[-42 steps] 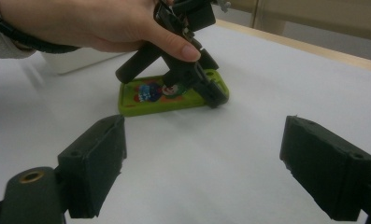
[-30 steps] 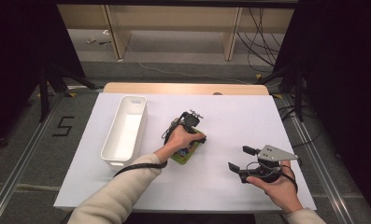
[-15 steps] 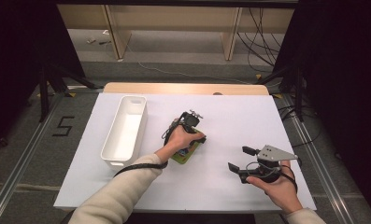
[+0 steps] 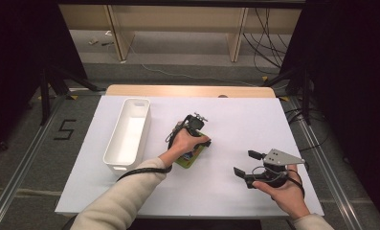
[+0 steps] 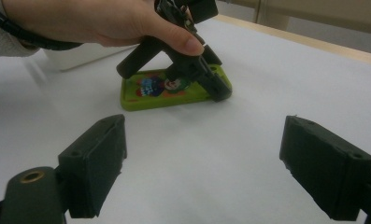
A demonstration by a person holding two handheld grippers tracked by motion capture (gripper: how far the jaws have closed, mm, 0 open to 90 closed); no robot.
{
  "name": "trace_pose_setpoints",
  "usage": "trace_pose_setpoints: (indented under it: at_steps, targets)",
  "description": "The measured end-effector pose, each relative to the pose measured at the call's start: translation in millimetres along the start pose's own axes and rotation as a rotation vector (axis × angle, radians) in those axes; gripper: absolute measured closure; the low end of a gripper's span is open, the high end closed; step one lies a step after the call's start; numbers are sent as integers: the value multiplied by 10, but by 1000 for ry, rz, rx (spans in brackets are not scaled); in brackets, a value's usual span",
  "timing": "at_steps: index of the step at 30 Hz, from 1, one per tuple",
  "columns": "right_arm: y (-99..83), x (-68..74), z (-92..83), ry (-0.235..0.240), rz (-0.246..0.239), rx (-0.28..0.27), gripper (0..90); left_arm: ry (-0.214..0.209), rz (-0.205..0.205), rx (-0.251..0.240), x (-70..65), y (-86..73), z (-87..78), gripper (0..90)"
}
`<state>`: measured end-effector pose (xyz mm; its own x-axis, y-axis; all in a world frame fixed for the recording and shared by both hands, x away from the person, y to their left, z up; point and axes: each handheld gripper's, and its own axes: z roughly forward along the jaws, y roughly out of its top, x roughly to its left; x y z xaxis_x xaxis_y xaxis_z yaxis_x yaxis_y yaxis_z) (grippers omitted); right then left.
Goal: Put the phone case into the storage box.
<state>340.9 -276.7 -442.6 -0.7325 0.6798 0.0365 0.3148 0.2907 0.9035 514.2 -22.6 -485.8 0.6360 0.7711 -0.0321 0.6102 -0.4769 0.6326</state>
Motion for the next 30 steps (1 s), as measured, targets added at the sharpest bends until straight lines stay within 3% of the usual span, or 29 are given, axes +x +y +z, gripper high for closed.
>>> trace_pose_setpoints:
  at_steps: [5, 13, 25, 30]
  targets:
    - [-2, -1, 0, 2, -1, 3, 160, 3, -11, -13, 2, 7, -29, 164]
    - [-4, -2, 3, 4, -2, 5, 161, 3, -20, -72, -19, 68, -177, 164]
    - [-3, -4, 1, 2, -2, 3, 161, -6, -1, -208, -69, 184, -545, 164]
    - [0, -1, 0, 2, 0, 0, 161, 0, 8, -239, -80, 187, -647, 164]
